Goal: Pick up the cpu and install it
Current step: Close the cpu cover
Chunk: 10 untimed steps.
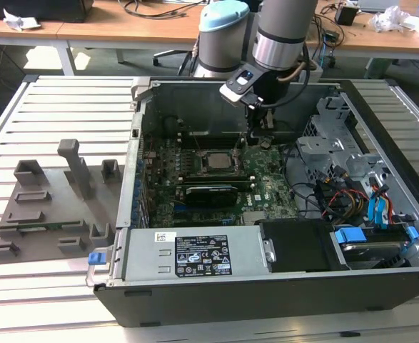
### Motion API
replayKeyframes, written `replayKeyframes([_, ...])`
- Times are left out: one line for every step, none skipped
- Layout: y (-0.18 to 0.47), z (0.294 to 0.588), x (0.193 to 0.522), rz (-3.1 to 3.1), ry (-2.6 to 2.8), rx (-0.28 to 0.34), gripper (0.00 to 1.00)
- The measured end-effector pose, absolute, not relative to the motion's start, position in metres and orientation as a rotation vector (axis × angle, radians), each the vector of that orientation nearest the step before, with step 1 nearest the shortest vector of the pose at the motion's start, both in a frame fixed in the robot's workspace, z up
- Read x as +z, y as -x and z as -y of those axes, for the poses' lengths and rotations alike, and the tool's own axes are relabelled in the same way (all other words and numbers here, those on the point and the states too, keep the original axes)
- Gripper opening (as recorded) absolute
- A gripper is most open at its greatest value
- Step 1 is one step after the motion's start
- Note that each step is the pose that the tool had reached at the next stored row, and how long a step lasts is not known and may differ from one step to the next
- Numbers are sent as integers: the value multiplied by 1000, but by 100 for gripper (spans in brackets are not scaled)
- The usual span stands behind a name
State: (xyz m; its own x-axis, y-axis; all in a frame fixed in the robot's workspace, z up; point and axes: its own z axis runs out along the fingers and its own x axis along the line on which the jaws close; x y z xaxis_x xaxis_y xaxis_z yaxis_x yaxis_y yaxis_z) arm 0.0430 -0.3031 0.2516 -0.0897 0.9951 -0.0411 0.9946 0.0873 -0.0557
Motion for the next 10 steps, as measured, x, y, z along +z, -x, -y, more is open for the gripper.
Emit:
replayKeyframes([-42, 303, 252, 2311, 2114, 108, 11])
replayKeyframes([-40, 303, 252, 2311, 2114, 108, 11])
replayKeyframes([-38, 303, 252, 2311, 2114, 108, 11])
replayKeyframes([-37, 303, 252, 2311, 2115, 108, 11])
replayKeyframes([-34, 303, 252, 2311, 2115, 108, 11])
replayKeyframes([-33, 303, 252, 2311, 2115, 108, 11])
replayKeyframes([-30, 303, 252, 2311, 2115, 108, 11])
replayKeyframes([-28, 303, 252, 2311, 2115, 108, 11])
replayKeyframes([-27, 303, 252, 2311, 2115, 108, 11])
replayKeyframes([-26, 303, 252, 2311, 2115, 108, 11])
